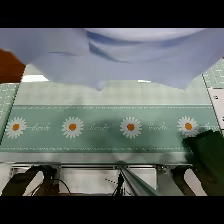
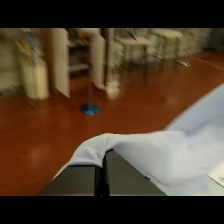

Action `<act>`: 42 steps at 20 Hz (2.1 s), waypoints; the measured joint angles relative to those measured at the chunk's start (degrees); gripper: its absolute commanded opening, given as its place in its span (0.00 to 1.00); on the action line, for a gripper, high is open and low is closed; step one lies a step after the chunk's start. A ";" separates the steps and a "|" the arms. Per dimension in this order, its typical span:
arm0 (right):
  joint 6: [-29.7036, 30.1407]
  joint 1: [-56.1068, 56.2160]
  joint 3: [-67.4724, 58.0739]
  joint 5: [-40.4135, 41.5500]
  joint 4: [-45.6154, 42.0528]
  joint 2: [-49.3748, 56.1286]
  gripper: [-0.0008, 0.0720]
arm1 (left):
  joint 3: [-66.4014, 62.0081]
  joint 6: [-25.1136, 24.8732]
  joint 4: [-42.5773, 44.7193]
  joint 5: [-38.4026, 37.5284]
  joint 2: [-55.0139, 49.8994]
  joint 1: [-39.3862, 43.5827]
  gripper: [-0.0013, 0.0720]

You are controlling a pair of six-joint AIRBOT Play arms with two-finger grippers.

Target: Fold the shirts.

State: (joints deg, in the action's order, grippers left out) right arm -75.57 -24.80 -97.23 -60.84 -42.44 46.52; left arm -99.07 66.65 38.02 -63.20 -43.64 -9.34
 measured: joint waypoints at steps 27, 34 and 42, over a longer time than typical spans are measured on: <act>-8.24 22.18 -3.87 -30.23 -41.07 34.16 0.06 | 19.12 12.66 20.79 -18.34 -19.98 0.37 0.04; -8.04 21.92 -3.87 -6.43 -38.10 47.65 0.06 | 21.27 7.23 17.59 4.74 -37.59 5.07 0.04; -10.75 19.63 -3.87 5.86 -37.27 56.15 0.06 | 21.44 6.16 16.96 23.30 -48.89 11.41 0.04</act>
State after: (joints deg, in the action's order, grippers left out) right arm -86.32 -5.17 -101.10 -54.98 -79.70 102.67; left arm -77.62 72.82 54.98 -39.90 -92.53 2.07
